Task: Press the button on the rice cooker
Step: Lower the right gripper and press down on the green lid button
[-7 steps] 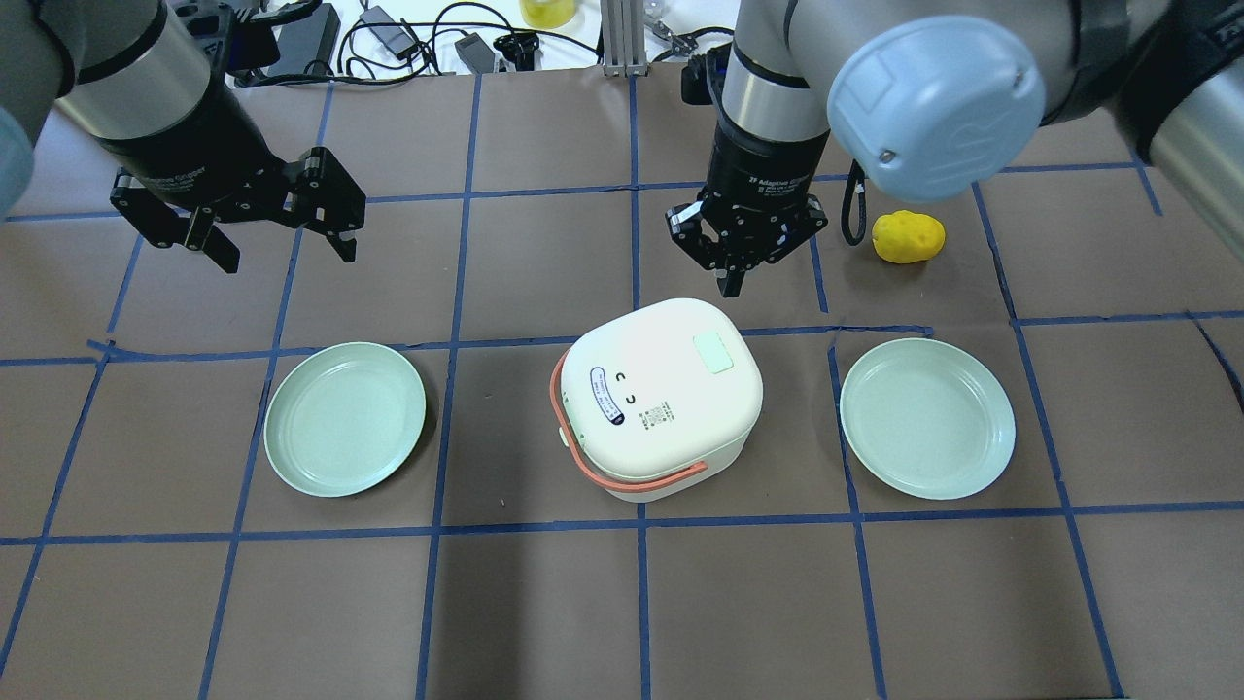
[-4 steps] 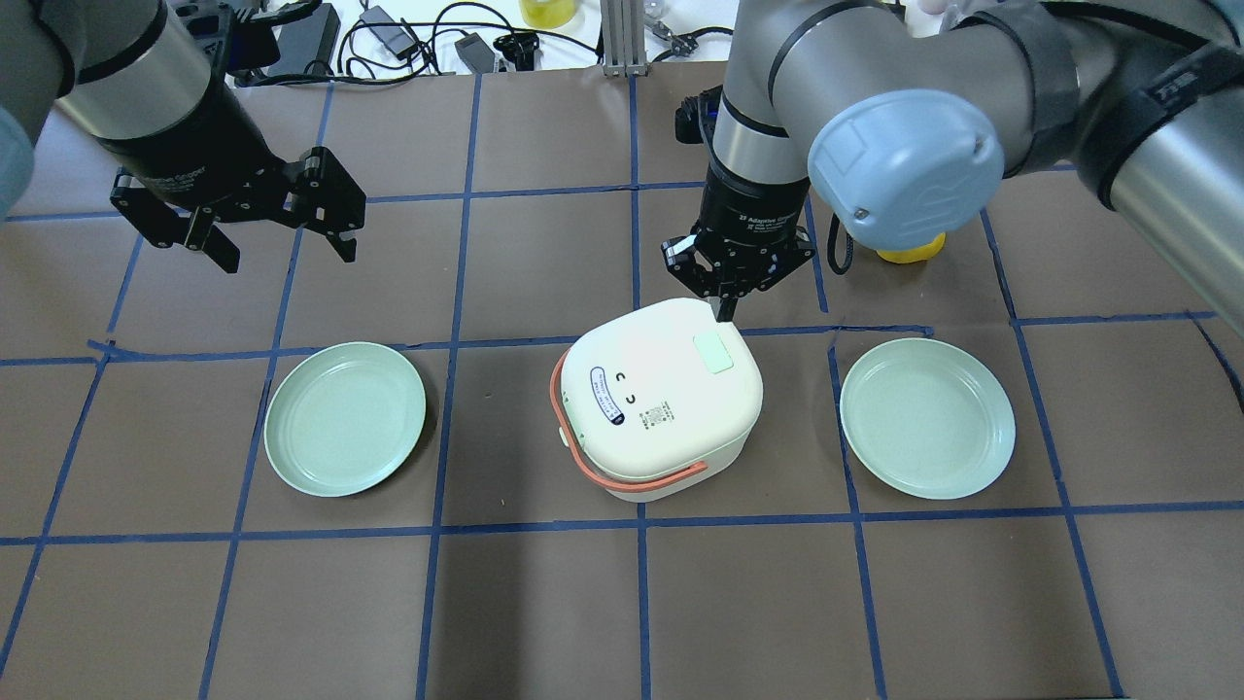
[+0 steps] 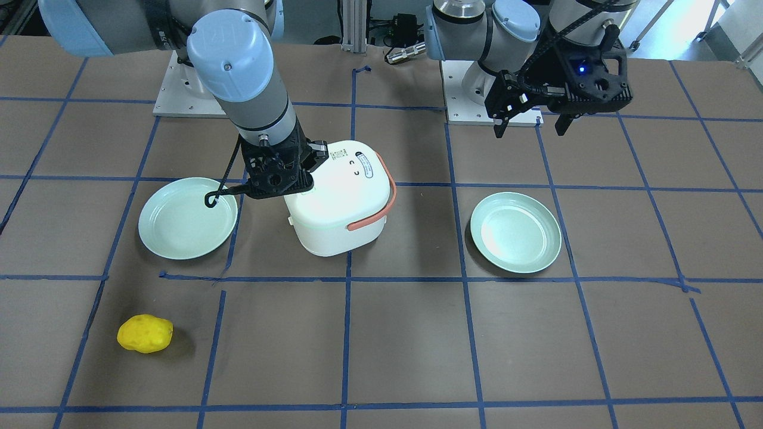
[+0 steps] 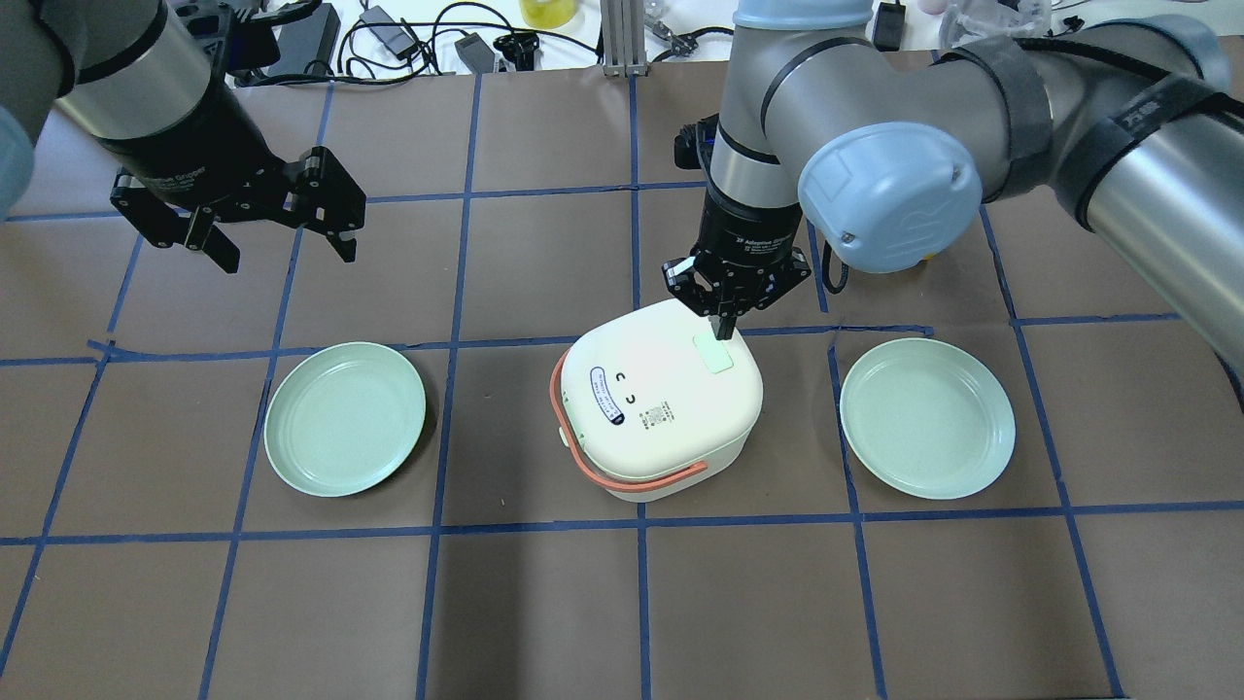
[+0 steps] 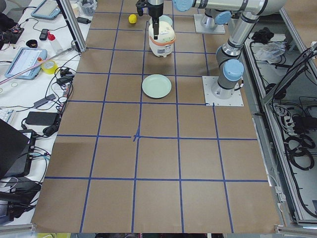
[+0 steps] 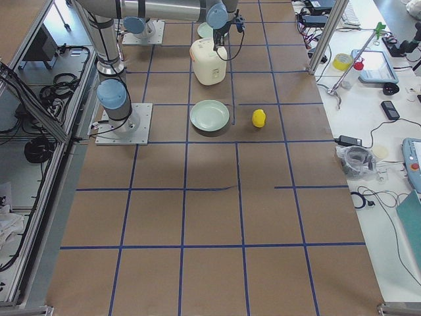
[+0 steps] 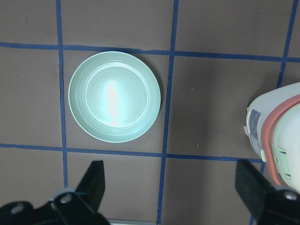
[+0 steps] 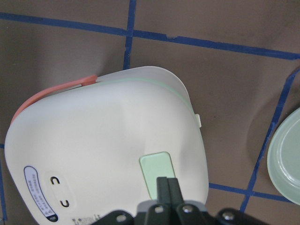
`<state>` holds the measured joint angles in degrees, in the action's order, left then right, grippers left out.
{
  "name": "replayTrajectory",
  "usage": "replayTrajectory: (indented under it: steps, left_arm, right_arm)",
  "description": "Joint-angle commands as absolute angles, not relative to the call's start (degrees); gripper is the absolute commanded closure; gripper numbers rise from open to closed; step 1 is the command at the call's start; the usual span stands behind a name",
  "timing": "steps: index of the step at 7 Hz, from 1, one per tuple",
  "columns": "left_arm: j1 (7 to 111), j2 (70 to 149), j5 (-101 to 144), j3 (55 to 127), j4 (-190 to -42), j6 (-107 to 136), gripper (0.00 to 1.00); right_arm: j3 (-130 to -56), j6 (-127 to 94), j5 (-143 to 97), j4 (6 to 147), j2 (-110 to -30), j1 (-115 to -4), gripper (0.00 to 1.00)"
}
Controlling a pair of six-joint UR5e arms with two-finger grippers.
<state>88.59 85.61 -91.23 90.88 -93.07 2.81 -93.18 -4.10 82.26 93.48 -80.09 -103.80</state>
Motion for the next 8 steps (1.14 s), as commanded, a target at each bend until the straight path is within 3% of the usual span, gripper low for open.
replayTrajectory:
  steps: [1,8]
  left_arm:
    - [88.59,85.61,-91.23,90.88,-93.08,2.81,0.00]
    - [88.59,85.61,-91.23,90.88,-93.08,2.81,0.00]
  right_arm:
    - [-93.34,-4.22,82.18,93.34,-79.37,-103.80,1.00]
    - [-94.21,-4.22,80.42,93.43,-78.14,-103.97,1.00]
